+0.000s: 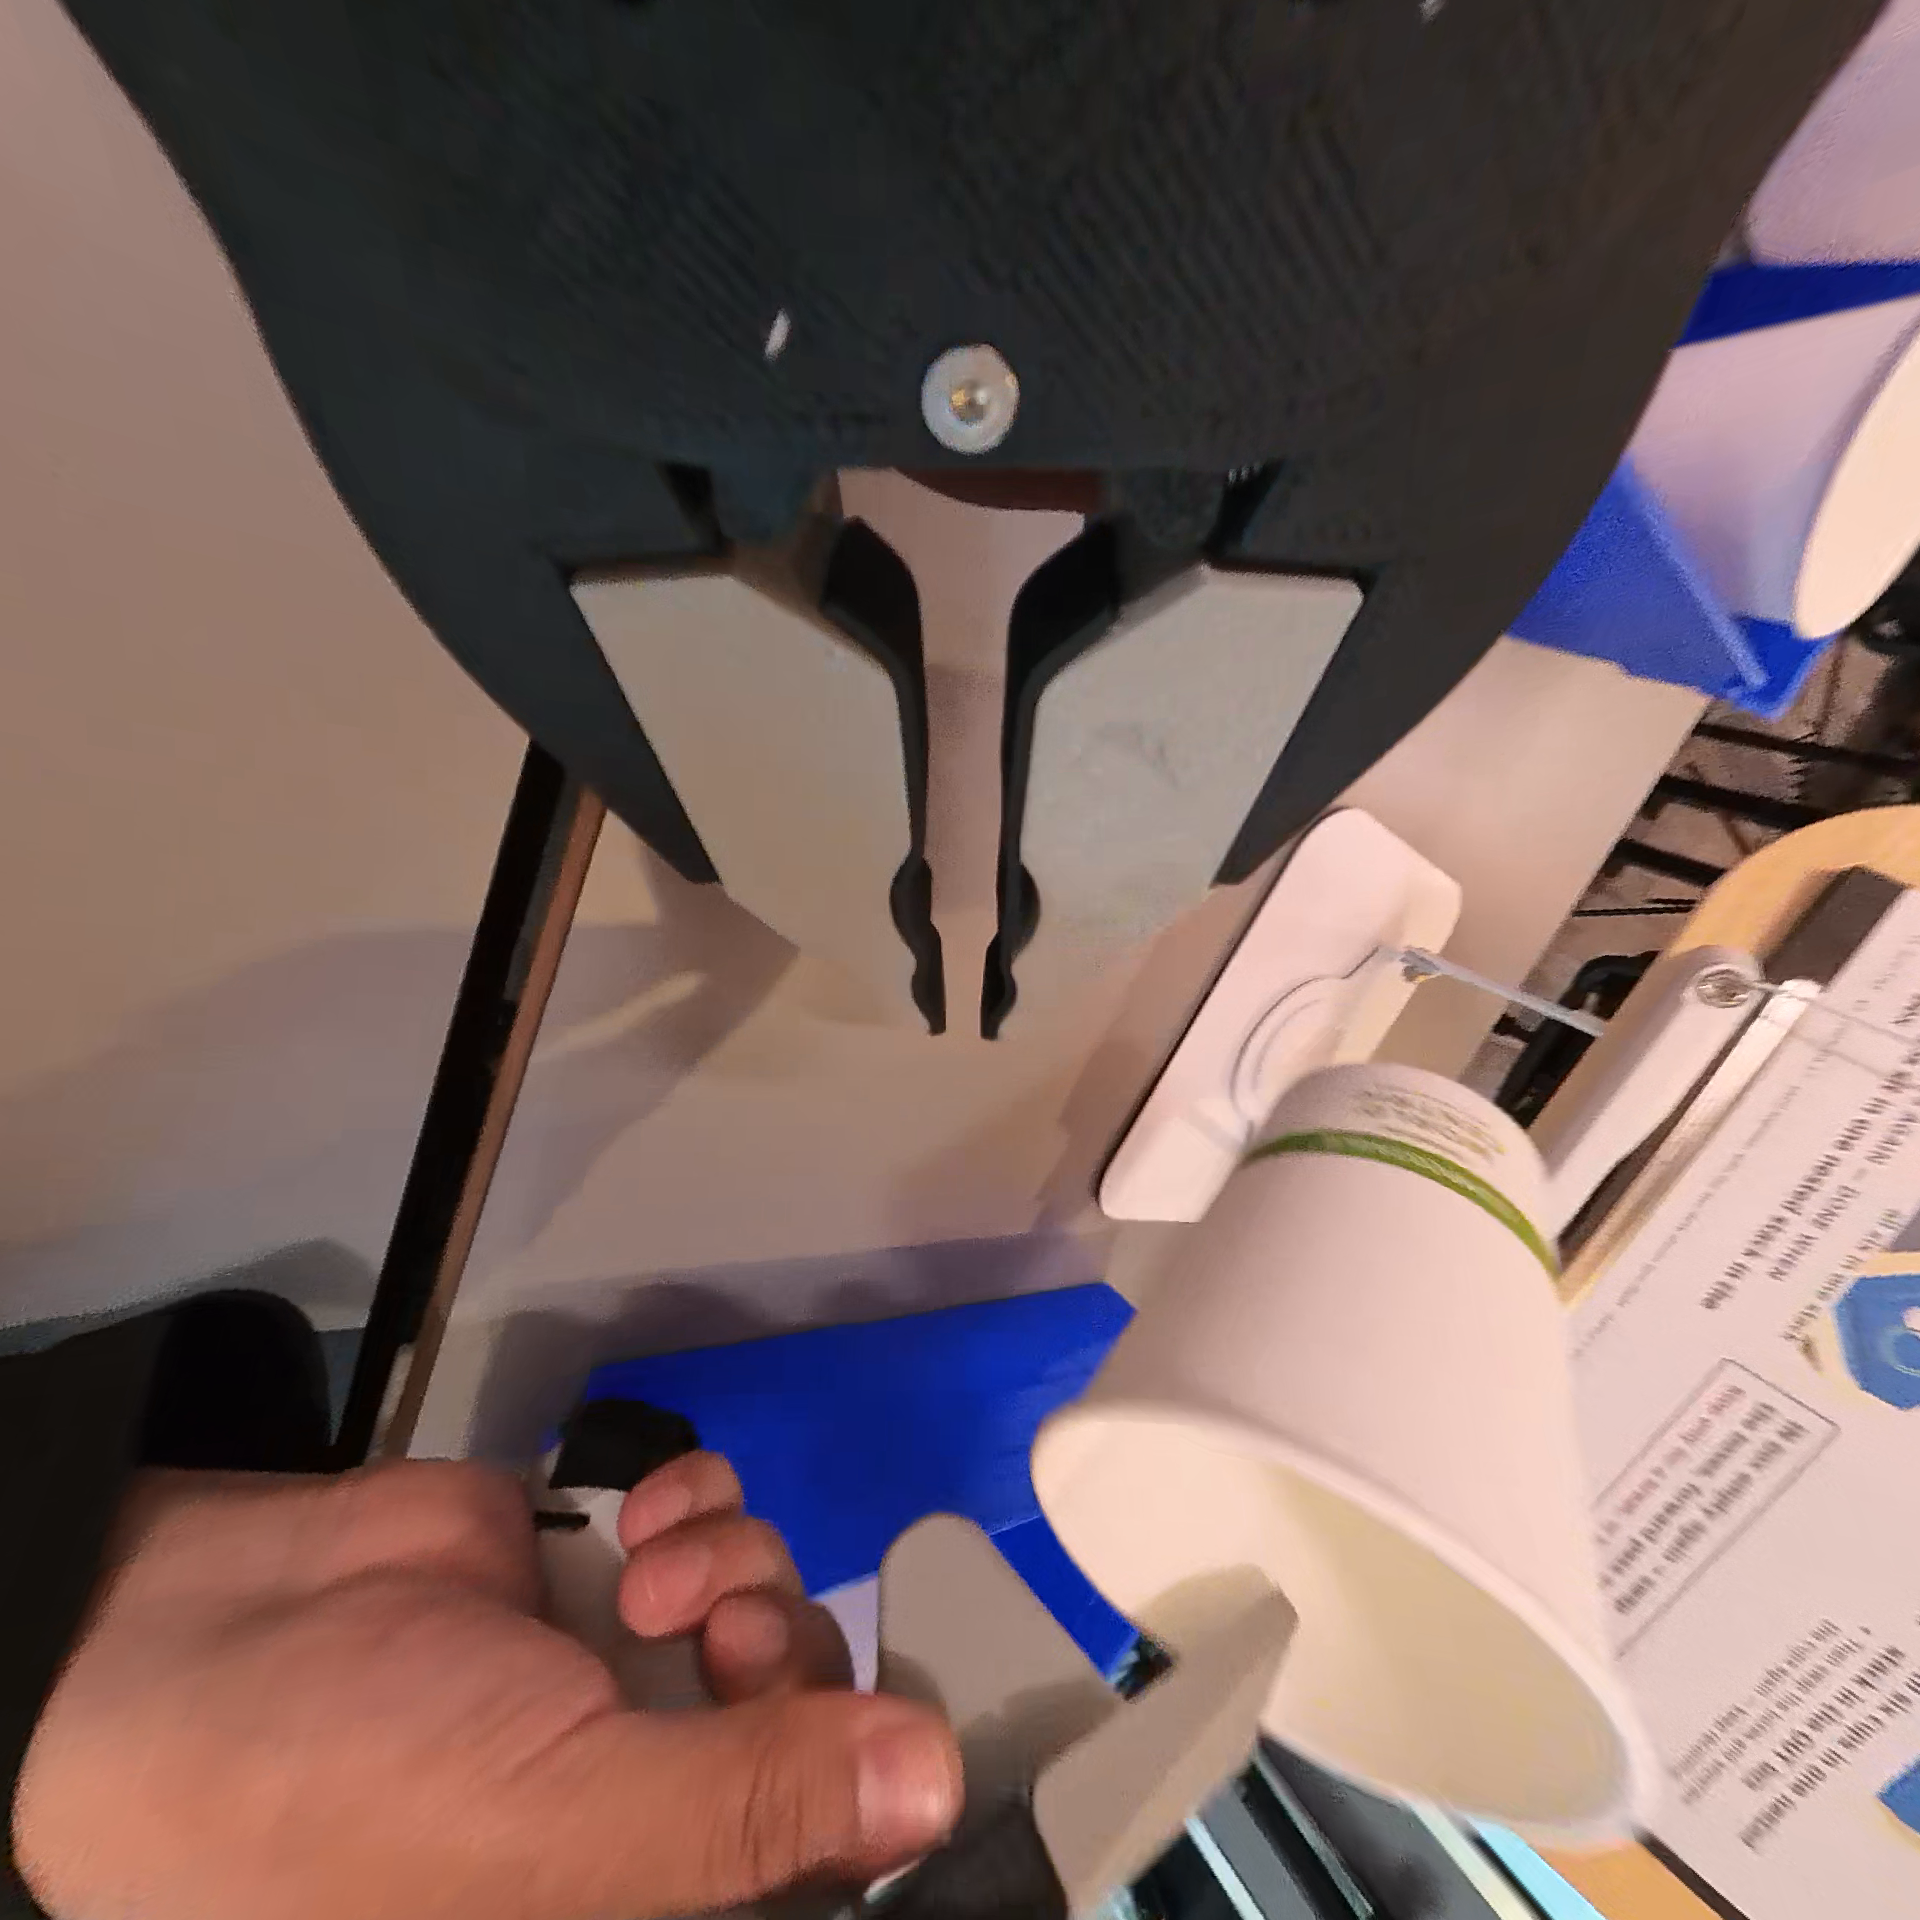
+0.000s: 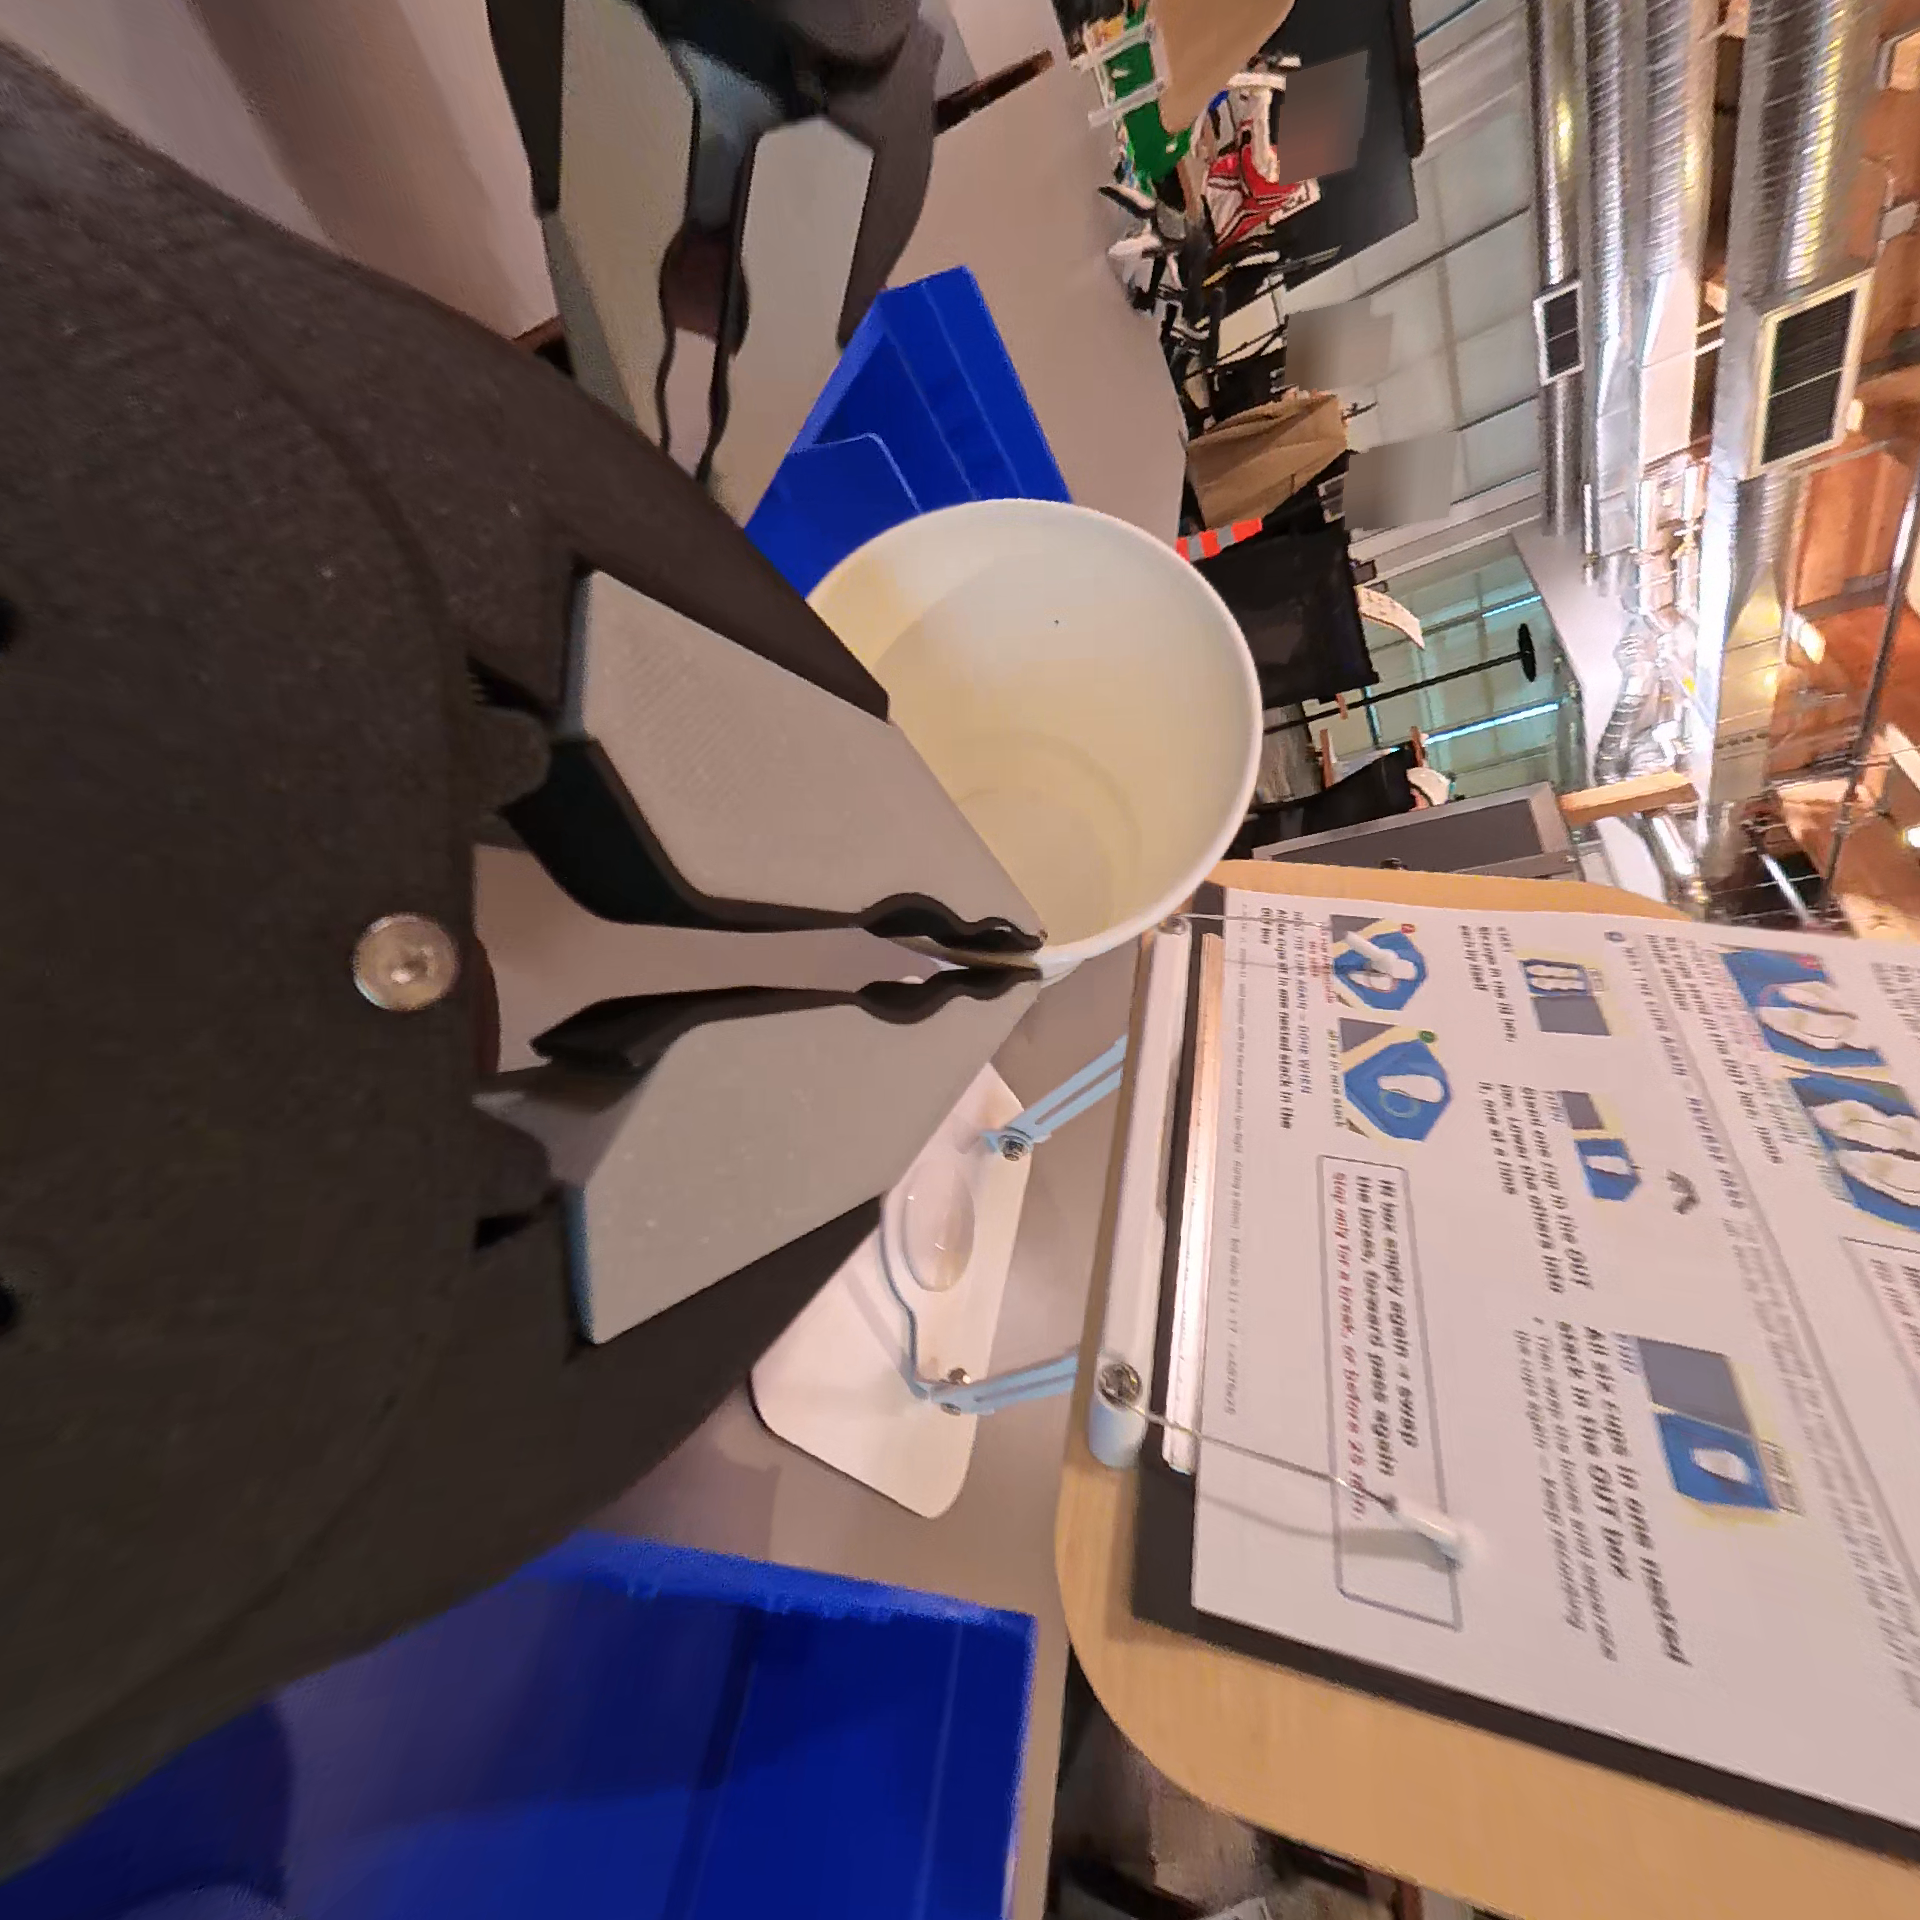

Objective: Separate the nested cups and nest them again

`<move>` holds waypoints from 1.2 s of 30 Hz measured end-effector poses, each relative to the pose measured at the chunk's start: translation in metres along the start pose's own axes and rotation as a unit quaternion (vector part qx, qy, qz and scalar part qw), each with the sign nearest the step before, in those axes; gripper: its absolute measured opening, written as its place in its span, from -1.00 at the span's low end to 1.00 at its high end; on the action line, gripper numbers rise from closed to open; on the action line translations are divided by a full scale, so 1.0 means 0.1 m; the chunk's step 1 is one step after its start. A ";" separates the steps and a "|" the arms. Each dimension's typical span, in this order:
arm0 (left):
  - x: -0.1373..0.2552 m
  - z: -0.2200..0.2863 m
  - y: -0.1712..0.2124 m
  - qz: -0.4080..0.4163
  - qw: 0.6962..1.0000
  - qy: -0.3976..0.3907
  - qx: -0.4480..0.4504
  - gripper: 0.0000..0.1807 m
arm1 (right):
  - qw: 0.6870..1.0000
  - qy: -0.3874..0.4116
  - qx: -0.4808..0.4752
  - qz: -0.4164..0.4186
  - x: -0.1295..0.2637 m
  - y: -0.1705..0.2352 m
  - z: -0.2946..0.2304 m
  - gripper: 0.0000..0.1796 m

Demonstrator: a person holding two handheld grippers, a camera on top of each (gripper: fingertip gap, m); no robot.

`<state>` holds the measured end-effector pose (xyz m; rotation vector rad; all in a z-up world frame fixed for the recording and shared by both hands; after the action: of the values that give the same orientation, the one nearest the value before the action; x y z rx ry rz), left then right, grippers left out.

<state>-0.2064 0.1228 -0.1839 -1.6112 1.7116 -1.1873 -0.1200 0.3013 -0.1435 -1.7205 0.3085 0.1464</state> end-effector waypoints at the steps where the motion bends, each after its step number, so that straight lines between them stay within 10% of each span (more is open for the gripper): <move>1: -0.05 0.00 0.03 0.006 1.000 0.004 0.011 -0.96 | 1.000 0.003 0.003 0.008 0.02 -0.05 0.01 -1.00; 19: -0.33 0.06 0.48 0.037 0.995 0.024 0.084 -1.00 | 0.988 0.119 0.042 0.093 0.67 -0.95 0.81 -1.00; 36: -0.29 0.00 0.44 0.046 0.994 0.001 0.094 -0.98 | 0.932 0.155 0.048 -0.325 0.66 -1.38 1.70 -1.00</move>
<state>-0.2246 0.1471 -0.2272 -1.4040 1.6055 -1.2649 -0.0047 0.4804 -0.0605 -1.6613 -0.0397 -0.6205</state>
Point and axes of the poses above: each gripper's, where its closed fingertips meet, x back along the fingers, y out of its underside, z = x × y across the jaws, the point moved 9 cm from there along x, back along the fingers, and after that the axes turned 13 degrees about z, right-handed, at the moved point
